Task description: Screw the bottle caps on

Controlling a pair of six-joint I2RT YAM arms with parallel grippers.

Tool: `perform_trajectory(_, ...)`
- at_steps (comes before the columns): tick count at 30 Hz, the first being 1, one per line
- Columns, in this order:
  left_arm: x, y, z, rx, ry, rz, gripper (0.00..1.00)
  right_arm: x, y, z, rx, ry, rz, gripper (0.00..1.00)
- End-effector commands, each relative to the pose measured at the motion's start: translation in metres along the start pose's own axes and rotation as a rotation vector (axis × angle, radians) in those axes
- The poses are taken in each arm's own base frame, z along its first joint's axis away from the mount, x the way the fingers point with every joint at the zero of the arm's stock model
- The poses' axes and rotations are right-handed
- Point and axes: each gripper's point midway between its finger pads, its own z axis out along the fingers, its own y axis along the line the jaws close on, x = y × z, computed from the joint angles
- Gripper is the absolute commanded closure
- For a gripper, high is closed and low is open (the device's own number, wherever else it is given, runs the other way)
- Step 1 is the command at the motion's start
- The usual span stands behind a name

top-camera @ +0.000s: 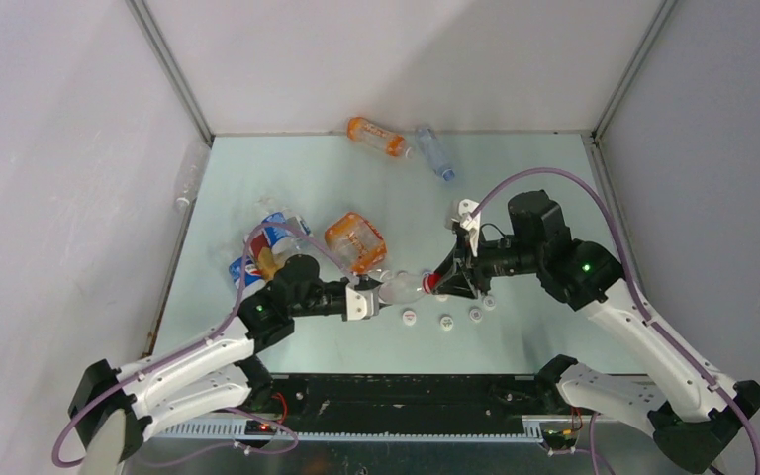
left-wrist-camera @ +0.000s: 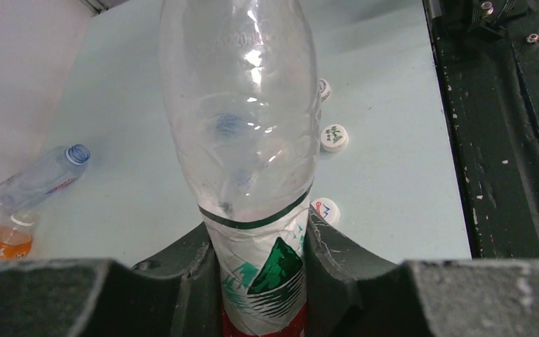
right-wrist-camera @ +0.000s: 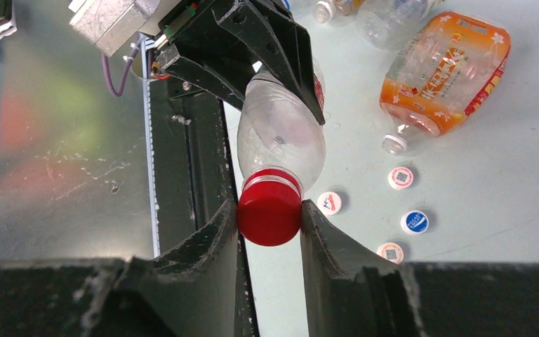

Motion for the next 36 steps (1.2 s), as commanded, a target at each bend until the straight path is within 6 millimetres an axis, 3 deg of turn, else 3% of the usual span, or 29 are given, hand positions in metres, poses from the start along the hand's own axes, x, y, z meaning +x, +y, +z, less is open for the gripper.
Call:
perform_trajectory(1, -0.110, 0.032, -0.002, -0.049, -0.330, 0.206, 0.97, -0.007, -0.014, 0.013, 0.032, -0.013, -0.026, 0.93)
perform_trajectory(8, -0.112, 0.058, -0.002, -0.210, -0.318, 0.232, 0.98, -0.008, -0.032, 0.015, 0.133, -0.019, 0.136, 0.95)
perform_trajectory(12, -0.115, 0.068, -0.004, -0.294, -0.350, 0.229, 0.98, -0.009, -0.041, 0.016, 0.218, -0.036, 0.319, 0.99)
perform_trajectory(20, -0.116, 0.067, 0.000, -0.326, -0.399, 0.174, 0.99, -0.003, -0.054, 0.018, 0.311, -0.052, 0.501, 1.00)
perform_trajectory(26, -0.105, 0.075, -0.001, -0.394, -0.346, 0.177, 0.99, -0.005, -0.067, 0.013, 0.398, -0.105, 0.673, 1.00)
perform_trajectory(32, -0.101, 0.090, 0.001, -0.474, -0.297, 0.187, 0.98, 0.012, -0.076, 0.017, 0.502, -0.082, 0.879, 1.00)
perform_trajectory(36, -0.097, 0.089, 0.012, -0.487, -0.263, 0.225, 0.97, 0.021, -0.079, 0.022, 0.569, -0.081, 1.019, 1.00)
